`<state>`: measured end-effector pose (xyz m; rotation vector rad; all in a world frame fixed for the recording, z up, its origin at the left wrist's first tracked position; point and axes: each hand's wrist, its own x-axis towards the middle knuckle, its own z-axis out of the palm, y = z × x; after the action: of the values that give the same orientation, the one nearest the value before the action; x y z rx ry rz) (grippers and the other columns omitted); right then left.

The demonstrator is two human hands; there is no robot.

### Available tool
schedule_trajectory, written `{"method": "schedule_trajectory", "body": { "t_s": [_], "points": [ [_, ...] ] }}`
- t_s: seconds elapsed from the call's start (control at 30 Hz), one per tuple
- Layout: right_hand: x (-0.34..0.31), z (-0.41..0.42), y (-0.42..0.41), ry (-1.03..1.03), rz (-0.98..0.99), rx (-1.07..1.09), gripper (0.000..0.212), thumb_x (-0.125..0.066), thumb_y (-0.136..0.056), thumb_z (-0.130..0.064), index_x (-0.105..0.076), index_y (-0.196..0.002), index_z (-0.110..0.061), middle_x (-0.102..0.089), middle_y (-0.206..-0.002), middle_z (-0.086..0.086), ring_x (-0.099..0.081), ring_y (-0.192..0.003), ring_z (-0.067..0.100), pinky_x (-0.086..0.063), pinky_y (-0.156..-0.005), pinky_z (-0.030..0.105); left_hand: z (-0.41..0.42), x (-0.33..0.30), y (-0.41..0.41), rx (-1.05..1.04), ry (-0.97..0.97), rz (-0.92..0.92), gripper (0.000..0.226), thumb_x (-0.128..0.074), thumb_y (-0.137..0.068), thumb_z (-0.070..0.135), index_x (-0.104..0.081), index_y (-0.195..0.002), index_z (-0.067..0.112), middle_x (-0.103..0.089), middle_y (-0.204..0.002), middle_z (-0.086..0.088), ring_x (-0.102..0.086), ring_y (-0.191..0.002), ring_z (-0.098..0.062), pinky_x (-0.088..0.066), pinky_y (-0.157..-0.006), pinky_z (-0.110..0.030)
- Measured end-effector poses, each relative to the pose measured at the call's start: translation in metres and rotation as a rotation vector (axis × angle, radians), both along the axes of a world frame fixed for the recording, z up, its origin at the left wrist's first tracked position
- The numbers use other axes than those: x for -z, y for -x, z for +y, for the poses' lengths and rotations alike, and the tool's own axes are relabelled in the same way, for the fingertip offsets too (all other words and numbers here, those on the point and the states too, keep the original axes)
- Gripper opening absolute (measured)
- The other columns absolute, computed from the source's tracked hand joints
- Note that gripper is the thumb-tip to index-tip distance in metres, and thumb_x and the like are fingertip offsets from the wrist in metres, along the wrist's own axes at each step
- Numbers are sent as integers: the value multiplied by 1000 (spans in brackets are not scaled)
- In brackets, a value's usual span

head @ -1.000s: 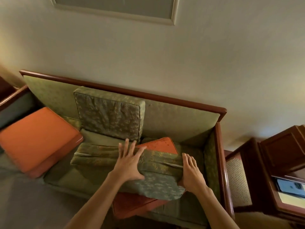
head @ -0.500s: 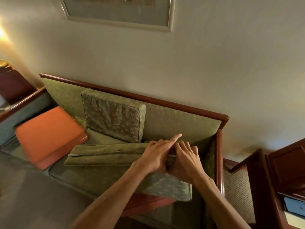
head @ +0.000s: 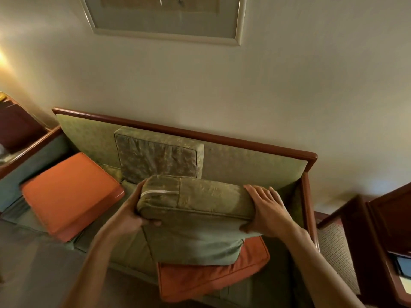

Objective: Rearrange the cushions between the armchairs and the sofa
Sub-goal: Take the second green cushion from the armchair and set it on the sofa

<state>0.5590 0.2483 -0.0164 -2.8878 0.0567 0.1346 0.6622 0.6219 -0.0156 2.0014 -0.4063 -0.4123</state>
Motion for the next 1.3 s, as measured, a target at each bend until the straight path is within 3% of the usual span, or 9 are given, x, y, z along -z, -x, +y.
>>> {"method": "schedule_trajectory", "body": {
  "t_s": [0.13,0.27,0.4,0.47,0.7,0.8,0.97,1.13,1.3],
  "points": [
    [-8,-10,-11,-41,120,71,132,-90,-60,-49,-1,-156,-32,0,-161,-6,2,-150,31,-11,-114,68,29,-16,-27,58,-139,71,129,-102,-40,14,-27,-138,52,-58,-123,31,-46,-121,18,-38,-92,-2],
    [4,-19,-15,-199,117,115,123,-96,-57,-32,-16,-150,-25,-19,-148,0,-28,-135,29,-35,-113,41,12,-42,-43,100,-436,206,153,-97,-33,60,-10,-156,30,-39,-153,2,-38,-139,-20,-33,-116,-40],
    [22,-22,-8,-249,29,107,108,-94,-55,-29,-30,-142,-21,-30,-139,-1,-32,-129,25,-36,-108,36,-72,-67,-22,142,-697,-307,152,-89,-49,62,15,-155,34,16,-165,-4,15,-151,-29,6,-122,-55],
    [26,-18,-7,-276,-21,83,104,-92,-54,-26,-35,-140,-17,-32,-139,2,-31,-129,25,-31,-109,34,-136,-60,4,291,-683,-432,148,-87,-54,63,20,-153,39,21,-164,-4,23,-150,-28,12,-120,-57],
    [52,-20,17,-457,-142,162,82,-87,-63,-14,-49,-137,-16,-46,-118,-2,-43,-104,18,-44,-97,45,-265,11,64,421,-780,-654,138,-93,-53,51,-8,-158,22,-47,-143,-13,-38,-135,-33,-14,-120,-58],
    [37,-36,21,-540,-162,153,69,-79,-58,-26,-59,-123,-17,-51,-104,-3,-49,-95,19,-47,-88,52,-274,12,62,416,-711,-713,126,-91,-53,52,-24,-154,19,-54,-136,-6,-45,-129,-29,-22,-116,-54],
    [-62,-40,-1,-470,-208,-34,66,-86,-55,-30,-62,-116,-21,-58,-111,-5,-56,-101,18,-51,-86,44,-263,-68,34,370,-551,-664,131,-92,-53,49,-17,-157,25,-63,-135,-2,-58,-120,-23,-37,-109,-51],
    [-135,24,-11,-375,-410,-192,81,-91,-63,-34,-51,-131,-20,-55,-120,-3,-46,-106,14,-38,-85,28,-170,-122,13,283,-90,-420,133,-97,-48,39,-19,-156,40,-68,-116,9,-63,-108,-7,-49,-97,-28],
    [-28,91,-34,-237,-148,-167,120,-81,-62,-65,-15,-153,-24,-39,-145,3,-30,-131,23,-22,-110,45,-95,-26,7,192,-147,8,82,-86,-76,20,-42,-144,33,-58,-134,7,-56,-126,-17,-50,-94,-28]
  ]
}}
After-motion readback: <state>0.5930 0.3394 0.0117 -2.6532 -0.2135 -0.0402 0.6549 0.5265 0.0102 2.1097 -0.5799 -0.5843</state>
